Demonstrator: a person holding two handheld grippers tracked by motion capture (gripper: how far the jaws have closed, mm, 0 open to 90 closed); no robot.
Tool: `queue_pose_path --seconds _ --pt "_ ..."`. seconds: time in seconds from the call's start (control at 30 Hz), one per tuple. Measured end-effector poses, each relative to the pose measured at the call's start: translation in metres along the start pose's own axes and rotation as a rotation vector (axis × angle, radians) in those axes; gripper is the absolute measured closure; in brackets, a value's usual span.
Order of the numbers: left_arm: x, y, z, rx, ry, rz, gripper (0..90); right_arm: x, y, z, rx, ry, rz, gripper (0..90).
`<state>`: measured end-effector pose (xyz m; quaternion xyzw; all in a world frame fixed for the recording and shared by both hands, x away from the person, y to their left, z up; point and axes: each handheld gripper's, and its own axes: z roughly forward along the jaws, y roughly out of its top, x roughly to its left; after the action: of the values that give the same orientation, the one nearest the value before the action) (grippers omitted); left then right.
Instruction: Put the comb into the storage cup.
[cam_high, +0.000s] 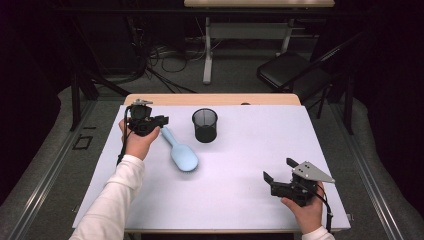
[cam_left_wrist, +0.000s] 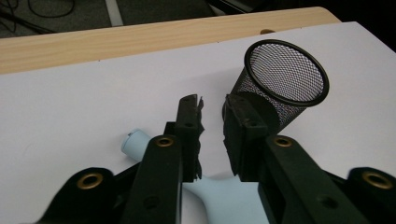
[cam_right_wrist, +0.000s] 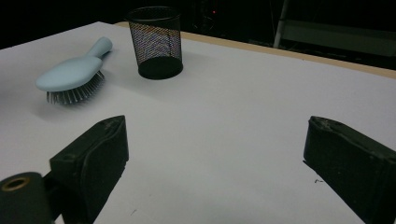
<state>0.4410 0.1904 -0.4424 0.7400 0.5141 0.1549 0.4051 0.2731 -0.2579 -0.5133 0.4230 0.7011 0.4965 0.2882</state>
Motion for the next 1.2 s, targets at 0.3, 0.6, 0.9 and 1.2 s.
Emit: queue_pose_path --seconds 0.3,0.6,0.9,1.2 --pt "0.002 0.001 0.015 0.023 0.032 -0.009 87.4 0.000 0.000 0.001 0.004 0.003 0.002 6.3" --pt "0.006 0.000 0.028 0.049 0.052 -0.022 90.0 0.000 -0.001 0.001 0.004 0.007 0.002 6.3" --pt "0.009 -0.003 0.045 0.101 0.078 -0.029 90.0 -0.001 -0.001 0.002 0.009 0.006 0.005 6.3" --pt "0.012 -0.007 0.063 0.160 0.103 -0.039 90.0 -0.001 -0.001 0.002 0.012 0.013 0.003 6.3"
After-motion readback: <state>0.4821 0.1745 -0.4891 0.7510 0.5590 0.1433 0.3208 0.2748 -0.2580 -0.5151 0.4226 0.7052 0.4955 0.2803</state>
